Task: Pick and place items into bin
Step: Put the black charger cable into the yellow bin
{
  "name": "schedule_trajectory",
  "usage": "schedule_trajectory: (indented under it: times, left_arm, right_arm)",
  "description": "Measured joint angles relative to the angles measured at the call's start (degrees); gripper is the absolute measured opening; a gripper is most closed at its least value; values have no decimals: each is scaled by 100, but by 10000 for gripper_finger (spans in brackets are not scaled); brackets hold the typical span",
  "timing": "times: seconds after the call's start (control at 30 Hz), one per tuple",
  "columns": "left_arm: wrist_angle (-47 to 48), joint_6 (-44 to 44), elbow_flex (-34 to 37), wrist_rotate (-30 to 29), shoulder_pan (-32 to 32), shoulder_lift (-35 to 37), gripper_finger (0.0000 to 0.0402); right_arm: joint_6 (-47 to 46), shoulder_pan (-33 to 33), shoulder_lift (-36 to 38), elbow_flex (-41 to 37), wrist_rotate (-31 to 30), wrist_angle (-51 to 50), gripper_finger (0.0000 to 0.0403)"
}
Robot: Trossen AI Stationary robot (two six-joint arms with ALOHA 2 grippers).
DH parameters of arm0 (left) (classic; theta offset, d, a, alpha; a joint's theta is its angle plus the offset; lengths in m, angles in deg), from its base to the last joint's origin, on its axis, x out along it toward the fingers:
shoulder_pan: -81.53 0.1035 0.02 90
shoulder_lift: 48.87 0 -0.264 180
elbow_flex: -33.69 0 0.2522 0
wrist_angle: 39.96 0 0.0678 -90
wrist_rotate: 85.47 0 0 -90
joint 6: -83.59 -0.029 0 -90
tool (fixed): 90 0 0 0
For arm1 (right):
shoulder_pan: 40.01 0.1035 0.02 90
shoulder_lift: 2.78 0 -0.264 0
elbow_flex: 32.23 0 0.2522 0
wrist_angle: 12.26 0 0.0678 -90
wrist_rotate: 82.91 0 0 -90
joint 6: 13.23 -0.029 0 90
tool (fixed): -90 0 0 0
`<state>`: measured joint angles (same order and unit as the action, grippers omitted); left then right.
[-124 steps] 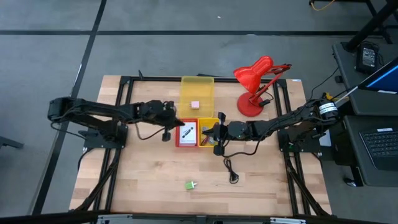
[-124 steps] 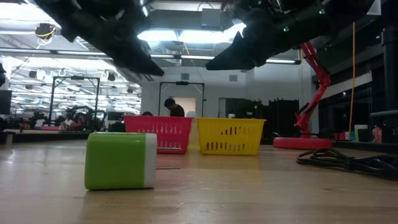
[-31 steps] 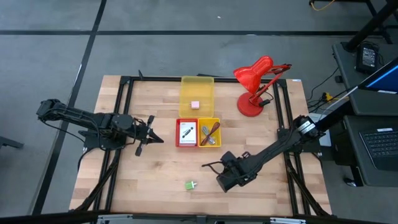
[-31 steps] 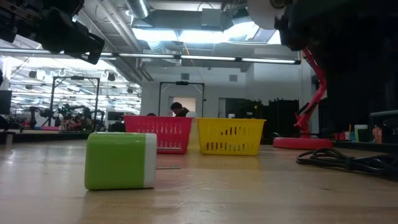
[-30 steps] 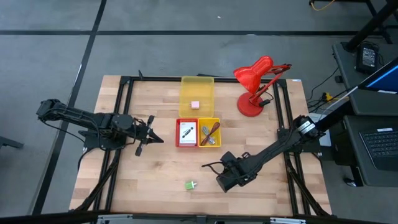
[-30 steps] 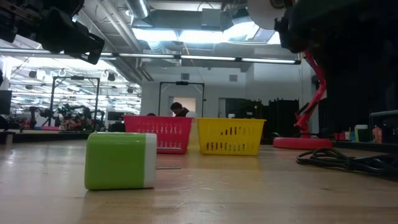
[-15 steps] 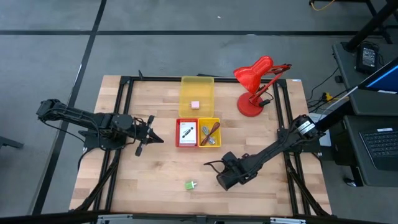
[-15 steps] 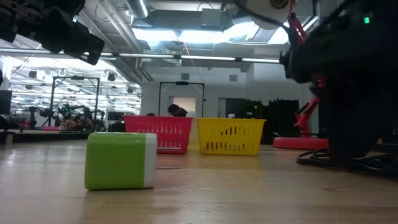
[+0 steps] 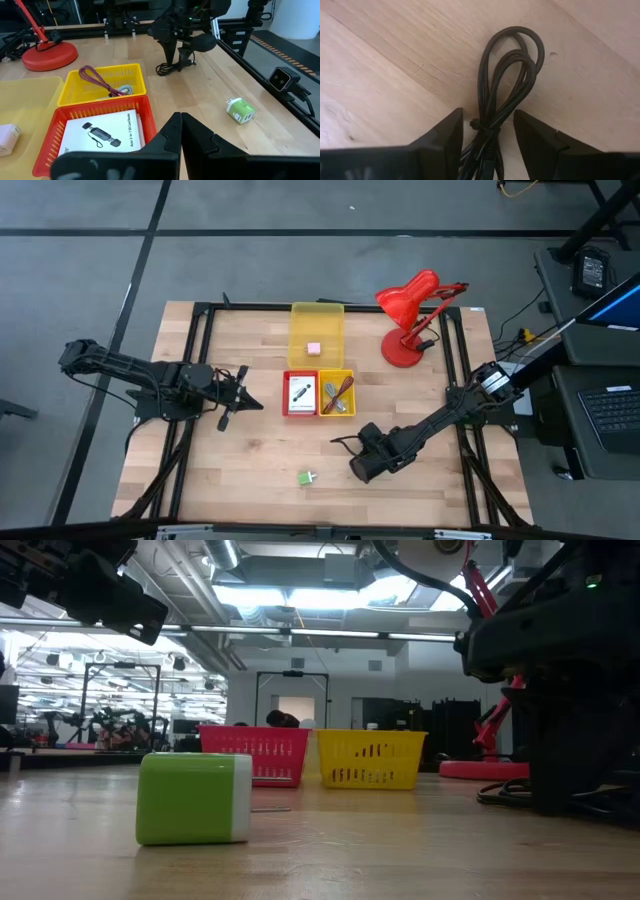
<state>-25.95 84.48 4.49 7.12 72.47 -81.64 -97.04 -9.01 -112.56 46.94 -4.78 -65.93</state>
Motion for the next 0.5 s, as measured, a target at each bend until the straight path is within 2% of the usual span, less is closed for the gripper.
schedule_trajectory:
  times: [0.37,0.5]
  left_arm:
    - [-1,1,0,-13,-1,0,2]
    - [0,2,0,-15,-1,0,2]
  right_arm:
    - [4,-4,-11,-7,-23,-23,19]
    - [4,61,-15,-9,-81,-23,17]
